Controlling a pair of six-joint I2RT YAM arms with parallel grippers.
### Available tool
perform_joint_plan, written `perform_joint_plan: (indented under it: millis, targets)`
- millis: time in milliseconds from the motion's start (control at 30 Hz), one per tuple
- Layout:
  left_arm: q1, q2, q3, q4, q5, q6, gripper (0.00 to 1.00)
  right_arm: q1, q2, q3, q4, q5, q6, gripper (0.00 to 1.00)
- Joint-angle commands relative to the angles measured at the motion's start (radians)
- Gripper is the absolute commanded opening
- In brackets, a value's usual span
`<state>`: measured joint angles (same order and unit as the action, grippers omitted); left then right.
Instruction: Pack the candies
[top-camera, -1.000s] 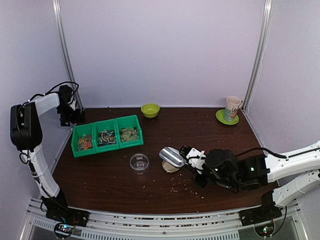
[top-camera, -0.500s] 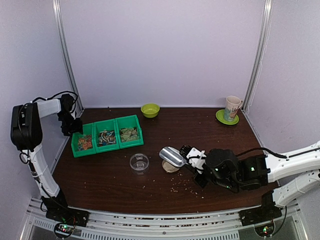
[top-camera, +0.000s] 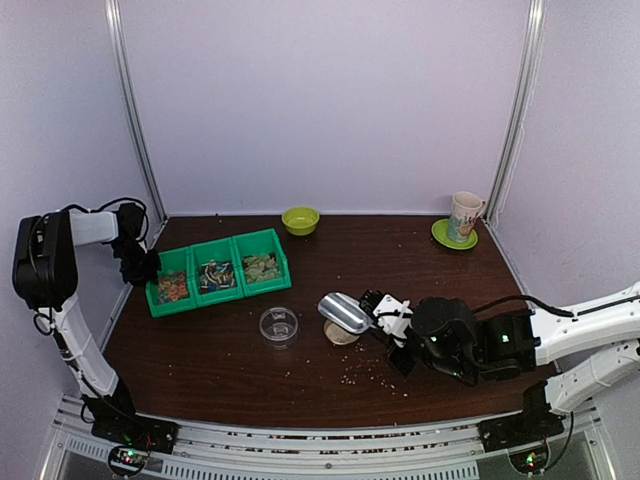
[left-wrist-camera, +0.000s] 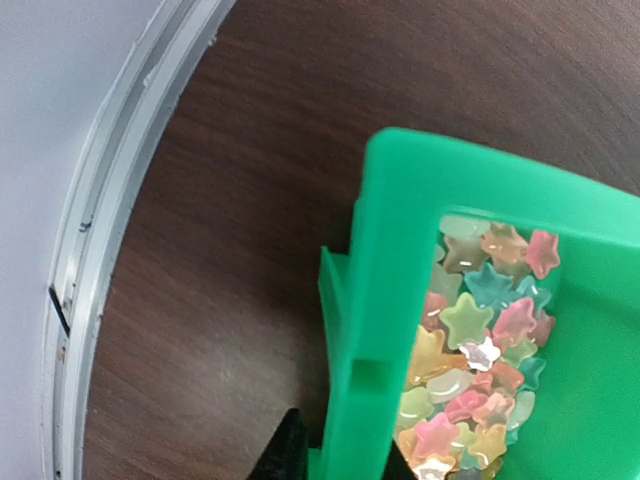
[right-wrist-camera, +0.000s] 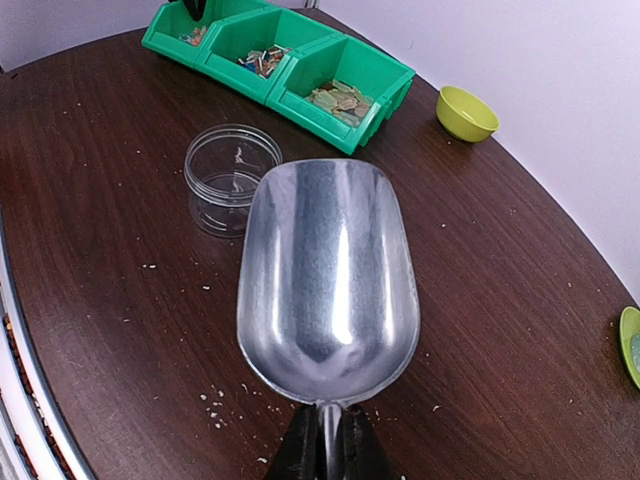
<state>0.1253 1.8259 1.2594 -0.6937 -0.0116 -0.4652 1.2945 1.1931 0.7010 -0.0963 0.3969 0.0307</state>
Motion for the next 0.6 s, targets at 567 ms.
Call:
perform_joint_plan:
  millis: [567]
  targets:
    - [-0.151, -0.353, -0.371, 0.139, -0.022, -0.351, 0.07, 0.005, 0.048, 0.029, 0.051, -0.019, 0.008, 0.00]
